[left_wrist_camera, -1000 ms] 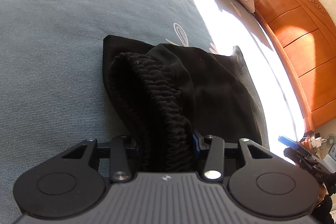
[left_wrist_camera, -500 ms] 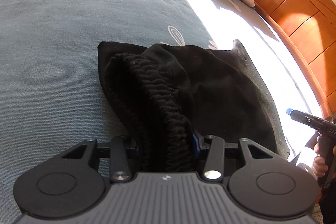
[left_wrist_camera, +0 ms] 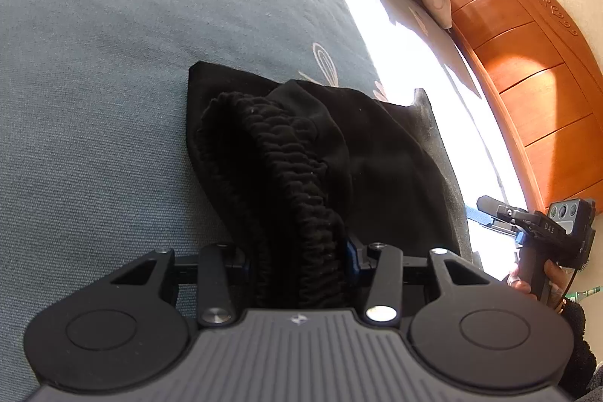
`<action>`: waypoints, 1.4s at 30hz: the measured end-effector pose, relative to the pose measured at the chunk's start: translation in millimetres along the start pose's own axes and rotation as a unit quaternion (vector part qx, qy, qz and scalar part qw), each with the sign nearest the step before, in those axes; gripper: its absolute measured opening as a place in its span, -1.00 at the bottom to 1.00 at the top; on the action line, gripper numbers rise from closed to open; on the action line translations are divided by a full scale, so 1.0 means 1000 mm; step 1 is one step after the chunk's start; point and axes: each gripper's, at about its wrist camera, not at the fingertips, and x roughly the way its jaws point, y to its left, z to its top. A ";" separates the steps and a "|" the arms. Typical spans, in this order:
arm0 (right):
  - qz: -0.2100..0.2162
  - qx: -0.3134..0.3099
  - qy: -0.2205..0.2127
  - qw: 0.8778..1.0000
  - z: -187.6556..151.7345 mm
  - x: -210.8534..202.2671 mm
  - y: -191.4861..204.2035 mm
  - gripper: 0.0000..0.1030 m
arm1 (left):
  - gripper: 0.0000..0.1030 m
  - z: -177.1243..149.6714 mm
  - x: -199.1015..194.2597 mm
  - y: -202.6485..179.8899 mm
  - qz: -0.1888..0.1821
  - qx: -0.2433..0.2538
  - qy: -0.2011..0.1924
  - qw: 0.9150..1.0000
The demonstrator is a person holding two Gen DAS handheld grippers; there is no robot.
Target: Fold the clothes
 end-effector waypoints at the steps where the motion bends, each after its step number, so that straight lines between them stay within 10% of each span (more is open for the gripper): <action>1: 0.007 0.008 0.001 1.000 0.001 0.001 -0.002 0.83 | -0.13 0.000 0.000 0.003 -0.005 -0.006 0.002 1.000; 17: 0.098 0.101 0.020 0.990 0.029 0.033 -0.028 0.91 | -0.13 0.004 0.002 0.019 -0.037 -0.029 0.014 0.999; 42: 0.164 0.037 0.143 0.975 0.063 0.063 -0.009 1.00 | -0.13 0.004 0.005 0.017 -0.036 -0.030 0.011 0.999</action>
